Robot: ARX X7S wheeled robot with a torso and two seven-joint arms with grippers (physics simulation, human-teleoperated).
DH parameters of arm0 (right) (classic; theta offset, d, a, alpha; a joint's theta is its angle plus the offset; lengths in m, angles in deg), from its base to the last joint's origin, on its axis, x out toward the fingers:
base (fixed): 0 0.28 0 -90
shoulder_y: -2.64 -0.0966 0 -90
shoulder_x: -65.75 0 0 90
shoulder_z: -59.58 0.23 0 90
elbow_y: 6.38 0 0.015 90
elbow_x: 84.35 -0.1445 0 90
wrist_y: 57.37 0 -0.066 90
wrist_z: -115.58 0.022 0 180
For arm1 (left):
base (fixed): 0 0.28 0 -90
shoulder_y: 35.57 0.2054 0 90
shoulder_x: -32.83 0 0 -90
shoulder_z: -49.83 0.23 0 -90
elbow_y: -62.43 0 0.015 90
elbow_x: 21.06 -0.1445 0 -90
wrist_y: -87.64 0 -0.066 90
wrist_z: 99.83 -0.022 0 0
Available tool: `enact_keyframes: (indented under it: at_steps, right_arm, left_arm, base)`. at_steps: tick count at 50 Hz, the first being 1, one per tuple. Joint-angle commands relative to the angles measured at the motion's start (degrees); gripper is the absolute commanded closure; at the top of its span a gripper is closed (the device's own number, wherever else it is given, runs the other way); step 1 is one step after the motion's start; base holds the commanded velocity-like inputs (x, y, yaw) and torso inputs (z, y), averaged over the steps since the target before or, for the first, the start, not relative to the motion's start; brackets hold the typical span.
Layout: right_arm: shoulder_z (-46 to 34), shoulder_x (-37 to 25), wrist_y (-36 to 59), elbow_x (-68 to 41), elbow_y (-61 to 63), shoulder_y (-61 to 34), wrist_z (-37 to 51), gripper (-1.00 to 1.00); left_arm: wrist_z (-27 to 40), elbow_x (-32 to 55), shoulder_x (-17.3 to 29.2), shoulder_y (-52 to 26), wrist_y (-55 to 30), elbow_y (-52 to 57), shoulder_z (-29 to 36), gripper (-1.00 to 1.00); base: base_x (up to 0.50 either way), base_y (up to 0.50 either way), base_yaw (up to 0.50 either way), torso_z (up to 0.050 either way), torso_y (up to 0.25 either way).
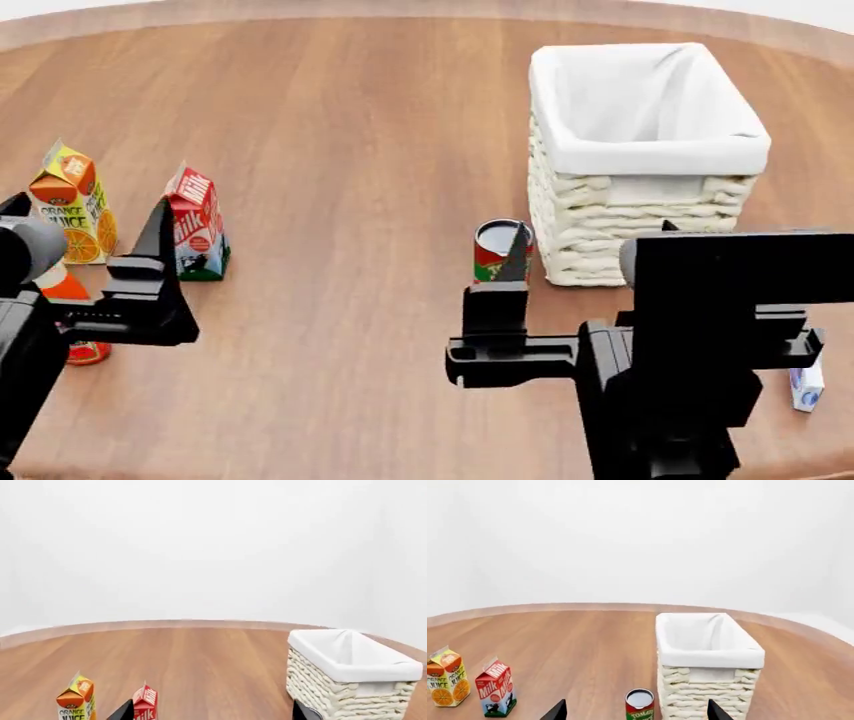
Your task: Pick the milk and place it in the basket.
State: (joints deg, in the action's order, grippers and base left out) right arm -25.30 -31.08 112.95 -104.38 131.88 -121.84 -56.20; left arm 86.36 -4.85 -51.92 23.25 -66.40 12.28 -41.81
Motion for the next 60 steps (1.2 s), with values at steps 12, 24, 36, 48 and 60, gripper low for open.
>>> enact_keyframes:
  at_steps: [12, 24, 36, 48, 60]
  right_arm:
    - [1.67, -1.22, 9.00, -6.51, 4.33, -5.62, 5.70, -1.00]
    - [-0.31, -2.25, 5.55, -6.49, 1.60, -4.48, 8.07, -1.00]
    - [0.33, -1.86, 6.44, -8.59, 1.67, -4.99, 7.65, -1.00]
    - [0.00, -2.32, 6.47, -10.06, 0.96, -5.50, 8.40, -1.00]
    - [-0.28, -2.71, 6.35, -11.70, 0.90, -5.35, 9.11, -1.00]
  left_arm:
    - [1.18, 3.31, 0.78, -4.28, -7.21, 3.84, -1.49, -1.00]
    - [1.63, 3.53, 1.40, -4.04, -5.91, 2.51, -1.13, -1.00]
    - [2.13, 4.18, 1.69, -3.99, -5.63, 2.43, -1.24, -1.00]
    - [2.58, 4.81, 1.98, -4.19, -5.49, 2.03, -1.13, -1.00]
    - [3.05, 5.46, 2.48, -4.35, -5.65, 2.19, -1.08, -1.00]
  base:
    - [0.00, 0.50, 0.00, 0.000, 0.000]
    - [0.00, 0.33, 0.00, 0.000, 0.000]
    - [0.31, 0.00, 0.00, 0.000, 0.000]
    - [0.50, 0.00, 0.00, 0.000, 0.000]
    - [0.50, 0.00, 0.00, 0.000, 0.001]
